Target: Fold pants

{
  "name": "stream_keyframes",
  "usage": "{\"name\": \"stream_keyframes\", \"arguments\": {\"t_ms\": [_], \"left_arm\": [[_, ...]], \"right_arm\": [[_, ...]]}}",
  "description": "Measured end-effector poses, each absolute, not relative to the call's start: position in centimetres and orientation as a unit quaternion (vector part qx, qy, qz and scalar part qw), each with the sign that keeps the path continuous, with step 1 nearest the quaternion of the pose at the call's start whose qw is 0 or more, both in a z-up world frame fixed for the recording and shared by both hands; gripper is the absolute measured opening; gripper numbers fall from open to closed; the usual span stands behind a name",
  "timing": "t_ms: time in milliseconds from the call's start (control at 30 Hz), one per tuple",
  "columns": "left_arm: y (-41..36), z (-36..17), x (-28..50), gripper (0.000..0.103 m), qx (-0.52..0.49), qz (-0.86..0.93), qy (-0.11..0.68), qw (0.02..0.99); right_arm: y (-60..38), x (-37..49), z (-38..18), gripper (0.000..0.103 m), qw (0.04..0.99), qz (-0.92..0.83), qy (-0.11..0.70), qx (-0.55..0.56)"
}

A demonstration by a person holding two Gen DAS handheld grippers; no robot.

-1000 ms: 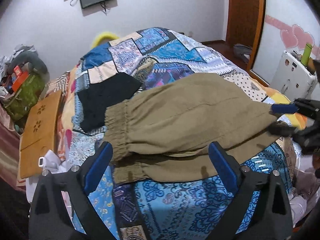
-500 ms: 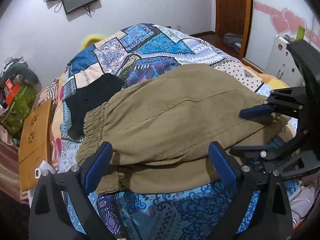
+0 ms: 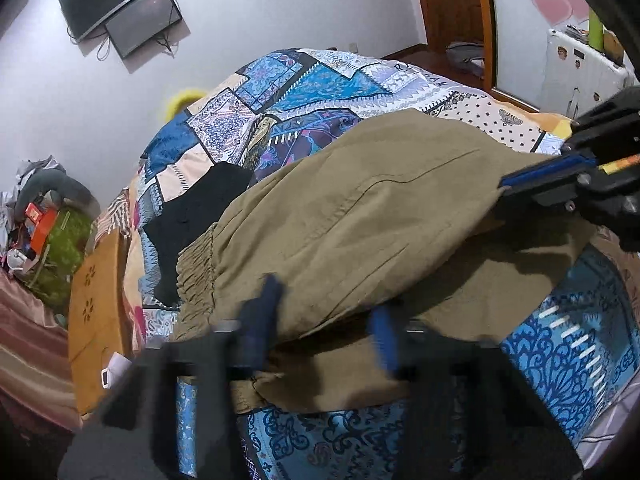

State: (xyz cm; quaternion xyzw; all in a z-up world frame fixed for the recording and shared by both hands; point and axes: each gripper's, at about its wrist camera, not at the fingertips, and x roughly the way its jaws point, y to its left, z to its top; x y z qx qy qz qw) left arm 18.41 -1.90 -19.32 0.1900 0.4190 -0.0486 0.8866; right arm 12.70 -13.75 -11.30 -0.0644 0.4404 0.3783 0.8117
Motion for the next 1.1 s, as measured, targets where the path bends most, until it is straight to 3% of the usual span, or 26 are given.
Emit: {"name": "stream_keyframes", "arguments": {"t_ms": [100,300,633,867,967,1033,1100], "left_arm": [[-1.6,-17.9,18.1,0.023,0.172,-0.046,0.408,0.896],[-2.3,-16.1,16.1,0.020,0.179,-0.064,0.391,0.901],[-2.0,-20.0,14.7,0.020,0.154,-0.056,0.443,0.882],[-1.5,-17.1,12.6,0.024,0.131,-0.070,0.427,0.892],[-0.6,-15.5,12.4,0.035,0.103,-0.070,0.419,0.899],[0.0,-14.4,12.8,0.048,0.083,-0.066,0.410,0.906],[0.8,-13.4,13.6,0.050,0.062,-0.065,0.401,0.912]], "right_arm": [[-14.0,12.4,-11.1,0.006,0.812,0.379,0.439,-0.062],[-14.9,10.5,-9.6,0.006,0.821,0.382,0.419,-0.071],[-15.8,8.6,-11.8,0.006,0.814,0.363,0.447,-0.074],[-17.0,7.4,-9.0,0.007,0.839,0.353,0.409,-0.069],[-16.7,7.6,-8.0,0.014,0.845,0.355,0.396,-0.058],[-16.5,8.1,-7.5,0.030,0.856,0.343,0.383,-0.055],[-16.1,8.5,-7.5,0.052,0.865,0.331,0.374,-0.049]]}}
